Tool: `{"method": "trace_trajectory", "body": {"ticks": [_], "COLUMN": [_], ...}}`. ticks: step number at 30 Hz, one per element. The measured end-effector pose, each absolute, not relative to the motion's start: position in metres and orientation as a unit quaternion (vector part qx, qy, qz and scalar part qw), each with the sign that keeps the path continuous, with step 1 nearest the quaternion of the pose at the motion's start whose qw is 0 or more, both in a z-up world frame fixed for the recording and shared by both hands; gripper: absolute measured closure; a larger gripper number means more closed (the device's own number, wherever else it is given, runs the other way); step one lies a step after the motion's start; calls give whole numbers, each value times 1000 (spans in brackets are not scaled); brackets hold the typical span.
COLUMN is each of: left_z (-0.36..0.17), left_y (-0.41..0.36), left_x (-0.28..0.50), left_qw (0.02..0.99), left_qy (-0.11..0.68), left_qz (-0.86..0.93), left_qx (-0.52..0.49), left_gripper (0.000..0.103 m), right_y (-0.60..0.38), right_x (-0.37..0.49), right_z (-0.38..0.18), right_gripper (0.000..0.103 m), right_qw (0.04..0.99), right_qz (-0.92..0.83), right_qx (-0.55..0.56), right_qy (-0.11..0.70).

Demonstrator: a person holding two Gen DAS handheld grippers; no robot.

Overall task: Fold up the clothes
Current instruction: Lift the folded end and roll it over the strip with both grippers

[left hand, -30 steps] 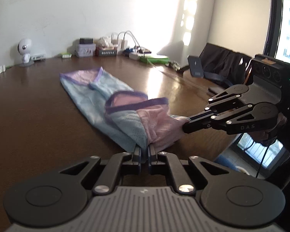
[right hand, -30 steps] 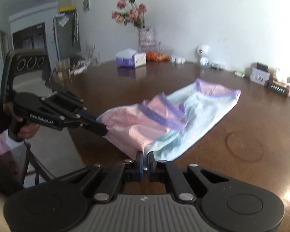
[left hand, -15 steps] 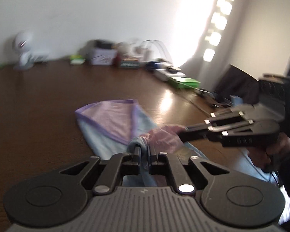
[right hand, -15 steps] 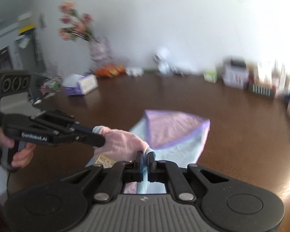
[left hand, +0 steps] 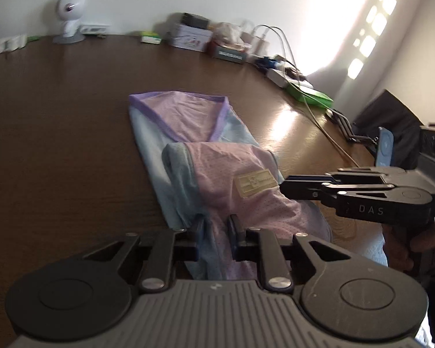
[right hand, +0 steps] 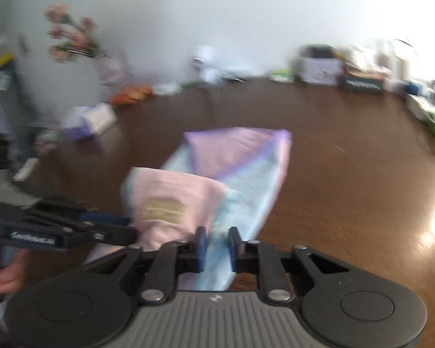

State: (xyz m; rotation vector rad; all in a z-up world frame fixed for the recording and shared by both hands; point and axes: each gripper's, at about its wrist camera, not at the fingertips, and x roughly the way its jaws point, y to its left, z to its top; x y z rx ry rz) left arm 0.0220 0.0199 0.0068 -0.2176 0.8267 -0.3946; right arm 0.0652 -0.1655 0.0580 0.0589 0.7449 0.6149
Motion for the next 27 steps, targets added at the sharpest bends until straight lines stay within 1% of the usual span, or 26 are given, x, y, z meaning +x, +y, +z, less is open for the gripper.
{"method": "trace_trajectory", "body": {"ticks": [2,3,4,5,6,7,8,9,10,16,22,27], "left_z": [8,7,4,2,1,0,-1,-1,0,0,-4,-3], "left_y": [22,22,22,21,20,19,17,16,14,-25,-54,-57], "left_x": [9,4,1,-2,-4,-6,-8,-10,-12,-28,-50,-72], "left_qw": [894,895,896,896,898,899,900,899,899,891,875,879], "left_qy": [390,390,393,394,392,388,388,389,390,395,403,405], "left_qz": [-191,-185,-179,-175,-172,-172,-171,-169,-168,-200,-243,-229], "left_qx": [-110,-109,-108,-109,-107,-104,-104,-107,-110,-104,-110,-108], "left_gripper": [80,80,82,85,91,94,95,96,98,99,98,97], "right_y": [-172,-176,-178,-176,-173,-171,-169,-166,-166,-187,-245,-264], "right_x": [57,50,46,42,41,41,41,40,37,2,-51,-62], "right_z": [63,66,66,63,59,55,50,45,45,49,49,55], "right_gripper": [86,81,62,58,61,74,91,91,92,94,94,90], "right_qw": [889,888,886,883,881,874,867,860,865,882,885,901], "right_qz": [294,301,308,314,317,322,326,331,327,291,254,240], "right_qx": [52,71,80,81,77,73,76,79,79,57,102,147], "right_qy": [347,339,338,338,343,357,369,380,373,367,377,330]}}
